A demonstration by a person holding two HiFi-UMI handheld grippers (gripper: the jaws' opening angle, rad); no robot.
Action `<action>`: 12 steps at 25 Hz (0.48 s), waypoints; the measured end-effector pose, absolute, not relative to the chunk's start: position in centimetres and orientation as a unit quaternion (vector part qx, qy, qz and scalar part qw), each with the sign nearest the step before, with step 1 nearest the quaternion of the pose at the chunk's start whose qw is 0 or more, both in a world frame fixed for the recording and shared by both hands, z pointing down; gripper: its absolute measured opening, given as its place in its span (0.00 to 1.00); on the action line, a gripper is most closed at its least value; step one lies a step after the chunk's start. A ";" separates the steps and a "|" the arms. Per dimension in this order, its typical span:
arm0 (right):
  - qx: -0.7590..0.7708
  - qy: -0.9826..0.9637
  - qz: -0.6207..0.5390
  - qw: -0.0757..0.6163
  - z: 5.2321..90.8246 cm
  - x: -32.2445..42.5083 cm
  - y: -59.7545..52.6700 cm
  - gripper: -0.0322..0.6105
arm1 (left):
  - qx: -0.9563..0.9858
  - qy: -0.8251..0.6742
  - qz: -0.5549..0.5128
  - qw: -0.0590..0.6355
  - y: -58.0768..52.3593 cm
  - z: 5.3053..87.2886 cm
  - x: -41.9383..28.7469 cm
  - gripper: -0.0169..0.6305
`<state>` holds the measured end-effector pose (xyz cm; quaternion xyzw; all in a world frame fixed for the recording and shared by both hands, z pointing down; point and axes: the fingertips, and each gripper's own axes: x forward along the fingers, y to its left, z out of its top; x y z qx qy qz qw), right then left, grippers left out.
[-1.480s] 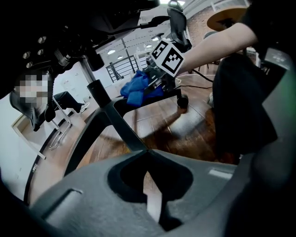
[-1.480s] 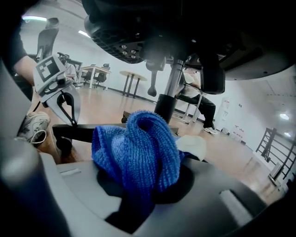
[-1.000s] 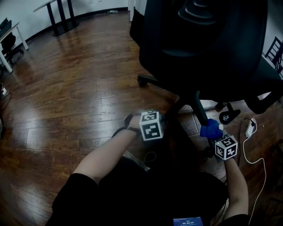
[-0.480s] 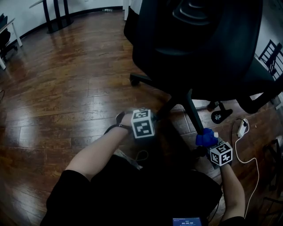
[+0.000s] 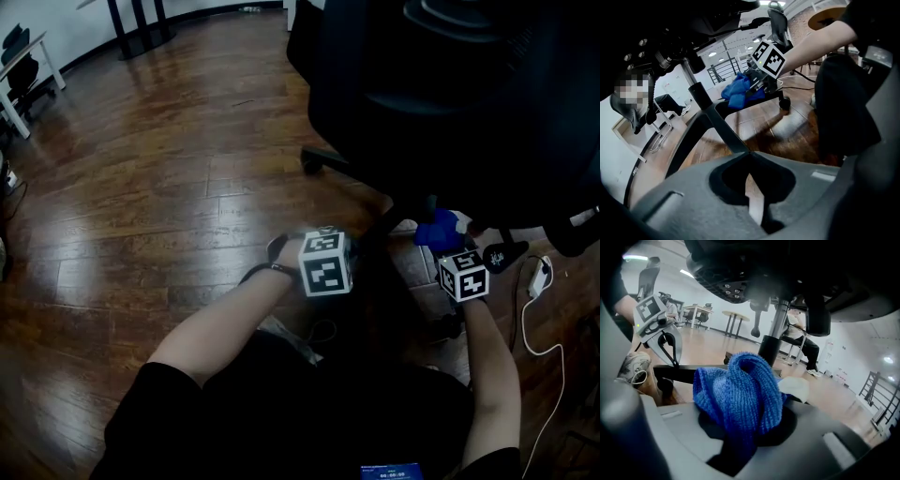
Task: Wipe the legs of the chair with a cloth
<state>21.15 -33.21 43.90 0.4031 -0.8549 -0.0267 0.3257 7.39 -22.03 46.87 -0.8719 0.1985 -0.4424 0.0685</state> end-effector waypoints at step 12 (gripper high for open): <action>0.304 -0.861 -0.053 0.404 47.6 23.7 -25.9 0.18 | -0.865 0.214 -0.448 0.070 -22.1 47.2 7.3 0.03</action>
